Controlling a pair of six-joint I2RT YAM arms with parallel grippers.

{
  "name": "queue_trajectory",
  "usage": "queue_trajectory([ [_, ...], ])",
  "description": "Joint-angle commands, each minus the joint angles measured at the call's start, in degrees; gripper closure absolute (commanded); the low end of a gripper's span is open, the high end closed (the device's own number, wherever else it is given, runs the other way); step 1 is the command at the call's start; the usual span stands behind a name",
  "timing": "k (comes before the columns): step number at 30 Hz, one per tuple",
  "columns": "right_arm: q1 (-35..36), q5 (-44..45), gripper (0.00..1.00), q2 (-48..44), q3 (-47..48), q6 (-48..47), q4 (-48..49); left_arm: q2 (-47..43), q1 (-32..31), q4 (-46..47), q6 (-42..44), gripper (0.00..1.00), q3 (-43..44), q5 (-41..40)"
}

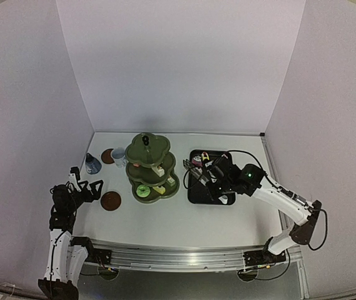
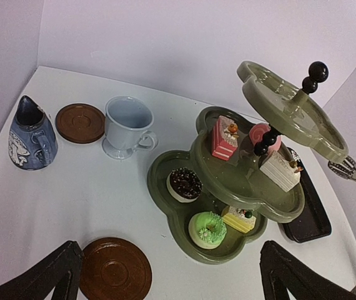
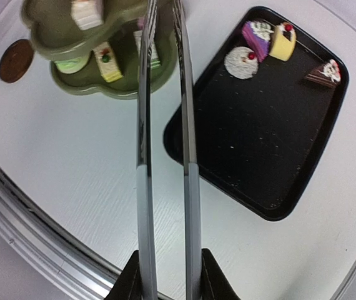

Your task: Serve the afternoon tea

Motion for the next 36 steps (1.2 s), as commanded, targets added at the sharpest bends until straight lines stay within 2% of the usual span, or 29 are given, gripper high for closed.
queue_trajectory([
  [1,-5.42,2.21,0.76,1.99,-2.16,0.00,0.83,0.35,0.28,1.05,0.76,0.00,0.27,0.24],
  [14,-14.39,5.96,0.76,13.36,0.56,-1.53,3.44,0.81,0.28,1.05,0.88,0.00,0.31,0.15],
  [30,-20.04,3.63,0.71,21.07,1.64,-2.96,8.98,0.43,0.30,0.79,1.05,0.00,0.30,-0.06],
  [36,-22.24,-0.49,0.69,21.70,0.39,-6.60,10.39,0.20,0.22,0.62,1.09,0.00,0.39,-0.25],
])
